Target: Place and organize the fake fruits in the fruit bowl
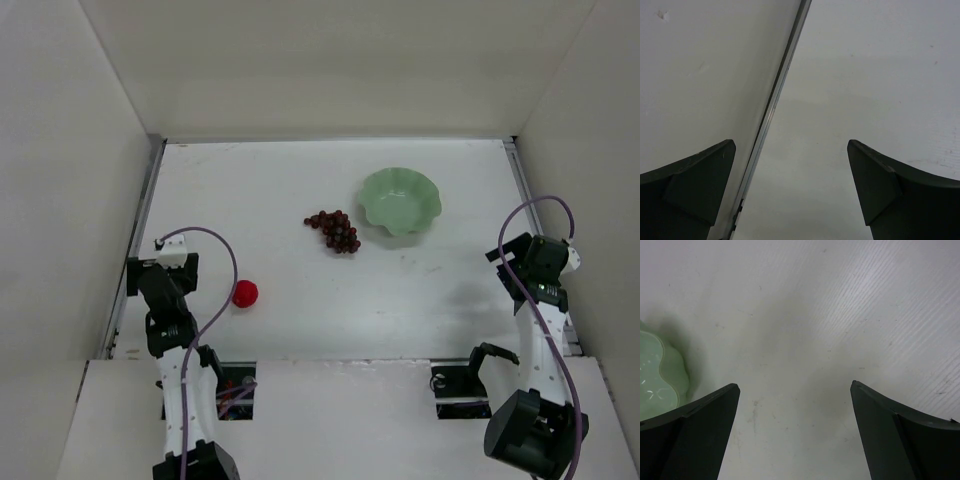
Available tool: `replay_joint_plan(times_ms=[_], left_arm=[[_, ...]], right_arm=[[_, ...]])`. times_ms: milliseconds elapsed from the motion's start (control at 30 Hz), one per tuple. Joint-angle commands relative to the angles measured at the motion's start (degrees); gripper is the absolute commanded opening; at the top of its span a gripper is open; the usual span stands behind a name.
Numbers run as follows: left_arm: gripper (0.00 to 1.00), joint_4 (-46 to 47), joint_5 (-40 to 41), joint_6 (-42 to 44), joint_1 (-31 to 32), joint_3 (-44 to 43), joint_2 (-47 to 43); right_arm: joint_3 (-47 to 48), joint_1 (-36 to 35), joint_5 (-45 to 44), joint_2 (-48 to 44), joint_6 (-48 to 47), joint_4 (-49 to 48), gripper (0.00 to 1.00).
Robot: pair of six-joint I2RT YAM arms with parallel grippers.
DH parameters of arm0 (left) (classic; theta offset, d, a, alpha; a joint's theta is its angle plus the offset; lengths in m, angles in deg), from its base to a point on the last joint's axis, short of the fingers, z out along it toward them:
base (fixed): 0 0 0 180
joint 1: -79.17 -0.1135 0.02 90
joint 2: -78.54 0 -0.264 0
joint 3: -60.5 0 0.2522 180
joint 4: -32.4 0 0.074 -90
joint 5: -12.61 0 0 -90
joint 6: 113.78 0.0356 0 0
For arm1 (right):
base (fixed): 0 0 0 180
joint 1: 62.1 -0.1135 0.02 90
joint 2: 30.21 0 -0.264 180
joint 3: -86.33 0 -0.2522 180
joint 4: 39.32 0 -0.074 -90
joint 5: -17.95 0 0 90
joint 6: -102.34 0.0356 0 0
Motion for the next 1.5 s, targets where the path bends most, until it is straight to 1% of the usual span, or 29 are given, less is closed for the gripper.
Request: replay_joint_plan(times_ms=[0,200,267,333,400,467,500,567,633,700,767,933,1067,1133,1200,1300,1333,1367,1400,1467], left_arm=[[1.00,0.6,-1.2,0.8,1.4,-1.1,-1.0],[1.00,-1.8,-2.7,5.1,6.5,-1.1,-2.1],[1.00,-3.9,-5.5,5.5,8.6,-3.9,-2.0],[1.00,-8.1,-10.6,5.1,11.5,-9.6,-0.1],[1.00,-17.4,-19.7,6.1,15.9,-18.3,5.5],[1.00,-31.0,-26.9,7.6,22.4,-28.8,14.9],[1.00,-37.9,-28.7,8.3,26.3,-33.1,20.1],[1.00,-48.9,-28.2,11.2,34.0,-38.0,28.6],[1.00,-54.0,-24.0,13.2,39.9,-38.4,34.0],[1.00,-53.4,-19.2,13.8,42.7,-36.9,36.2],[1.00,-51.0,-16.6,14.6,42.7,-35.9,36.6],[1.00,-49.1,-16.4,13.2,40.2,-36.1,38.7],[1.00,-48.5,-17.9,11.8,39.7,-33.2,41.4],[1.00,-46.6,-16.9,11.0,40.0,-31.2,43.6],[1.00,-43.7,-14.2,9.9,40.0,-30.1,45.7],[1.00,-39.4,-11.6,8.6,40.1,-30.2,47.7],[0.99,-38.6,-11.3,8.4,39.8,-30.5,48.4],[0.93,-38.2,-11.2,8.3,39.6,-30.9,49.1],[0.83,-38.1,-11.3,8.2,39.4,-31.2,49.6],[0.70,-38.2,-12.3,8.3,39.3,-31.5,50.0]], right_arm=[[-0.3,0.5,-0.4,-0.3,0.4,-1.1,1.00],[-0.3,0.4,-0.4,-0.4,0.4,-1.2,1.00],[-0.2,0.4,-0.4,-0.3,0.4,-1.2,1.00],[-0.1,0.3,-0.3,-0.1,0.3,-1.3,1.00],[-0.1,0.1,0.2,-0.1,0.3,-1.6,1.00],[-0.2,0.0,0.4,-0.7,0.2,-2.0,1.00],[-0.3,-0.2,0.6,-1.0,0.1,-2.1,1.00],[-0.4,-0.2,0.8,-1.5,-0.1,-2.2,1.00],[-0.5,-0.2,0.9,-1.8,-0.2,-2.4,1.00],[-0.5,-0.2,1.0,-2.0,-0.2,-2.6,1.00],[-0.6,-0.3,1.1,-2.2,-0.2,-2.6,1.00],[-0.8,-0.6,1.2,-3.3,-0.3,-3.0,1.00],[-0.9,-0.6,2.2,-2.6,-0.4,-3.9,1.00],[-0.8,-0.5,2.6,-2.1,-0.4,-4.2,1.00],[-0.7,-0.4,2.9,-1.9,-0.4,-4.4,1.00],[-0.7,-0.4,3.3,-1.9,-0.4,-4.7,1.00],[-0.8,-0.4,3.4,-2.1,-0.4,-4.7,1.00],[-0.9,-0.4,3.5,-2.2,-0.4,-4.7,1.00],[-1.0,-0.4,3.6,-2.5,-0.4,-4.7,1.00],[-1.2,-0.4,3.6,-3.0,-0.4,-4.7,1.00]])
